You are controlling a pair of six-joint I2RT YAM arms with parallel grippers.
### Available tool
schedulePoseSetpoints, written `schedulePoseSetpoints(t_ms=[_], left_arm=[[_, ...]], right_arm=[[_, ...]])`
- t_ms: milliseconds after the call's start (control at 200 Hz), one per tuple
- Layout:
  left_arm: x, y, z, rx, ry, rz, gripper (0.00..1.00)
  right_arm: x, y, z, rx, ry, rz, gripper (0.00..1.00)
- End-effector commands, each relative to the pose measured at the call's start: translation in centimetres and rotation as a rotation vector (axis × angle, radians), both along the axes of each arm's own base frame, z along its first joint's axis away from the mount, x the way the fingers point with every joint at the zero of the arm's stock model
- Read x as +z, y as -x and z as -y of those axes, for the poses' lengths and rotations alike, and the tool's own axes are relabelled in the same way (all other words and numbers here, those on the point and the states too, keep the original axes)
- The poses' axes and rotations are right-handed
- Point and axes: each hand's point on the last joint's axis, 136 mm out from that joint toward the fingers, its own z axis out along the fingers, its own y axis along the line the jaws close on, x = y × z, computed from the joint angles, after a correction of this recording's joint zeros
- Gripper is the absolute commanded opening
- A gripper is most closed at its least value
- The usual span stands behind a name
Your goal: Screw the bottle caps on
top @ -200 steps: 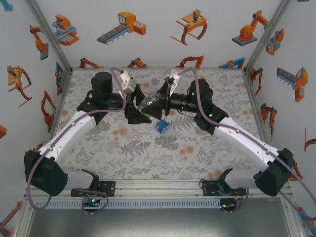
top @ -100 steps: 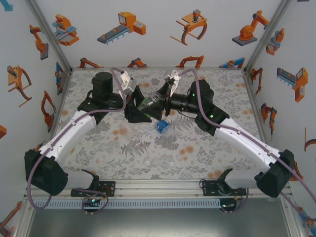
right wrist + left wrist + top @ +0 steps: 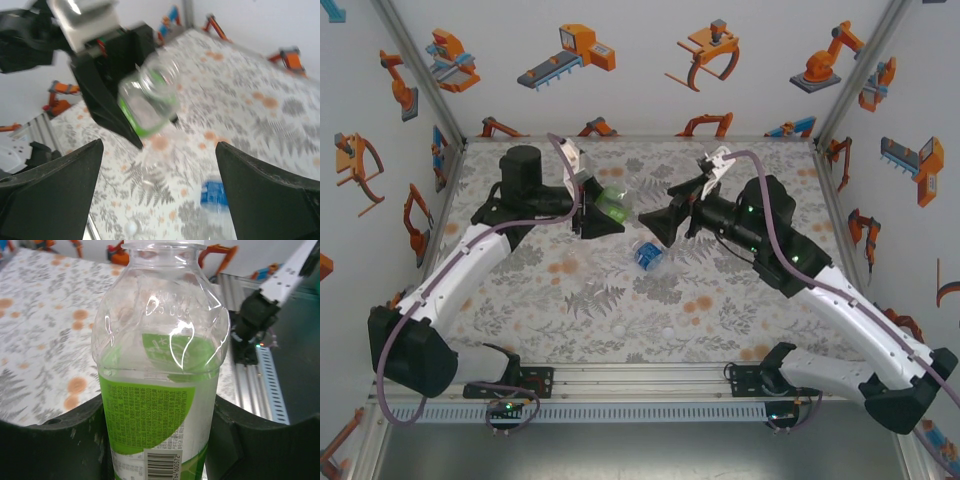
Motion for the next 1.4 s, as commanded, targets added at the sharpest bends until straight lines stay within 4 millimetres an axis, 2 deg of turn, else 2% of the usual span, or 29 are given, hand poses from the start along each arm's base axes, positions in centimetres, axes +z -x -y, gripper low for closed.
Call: schedulePoseSetpoints(t_ms=[0,95,225,441,606,821,1056,1392], left_arm=[[0.6,-2.1,-1.4,0.150,-0.022,0.077,0.23],[1.0,-3.3,-2.3,0.223,-0.021,0.082,0.14],[1.5,-4.4,-3.4,0.301,-0.009,0.083,0.07],[2.3,-5.0,-4.5,0.388,-0.012,0.097,0.06],[2.4,-4.8,-4.6,0.387,-0.003,0.108,0.06],[2.4,-4.8,-4.8,0.405,-0.002,0.125,0.02],[2.6,-4.7,-4.8,0.401,0.002,0.126,0.02],[2.8,-4.3,-4.8,0.397,0.004,0.133,0.02]], right_arm=[[-7.2,-1.4,3.3,-0.213,0.140,-0.236,0.81],[-11.2,-1.0,4.9,-0.294,0.202,-0.378,0.76],[-17.2,-0.1,6.2,-0.378,0.277,-0.590,0.70],[-26.0,2.3,7.1,-0.482,0.383,-0.845,0.64],[-30.8,3.9,6.7,-0.488,0.492,-0.949,0.52],[-33.1,4.3,6.1,-0.509,0.586,-0.922,0.51],[-34.8,4.1,6.3,-0.561,0.637,-0.935,0.51],[-37.8,5.3,5.9,-0.551,0.705,-1.009,0.51]])
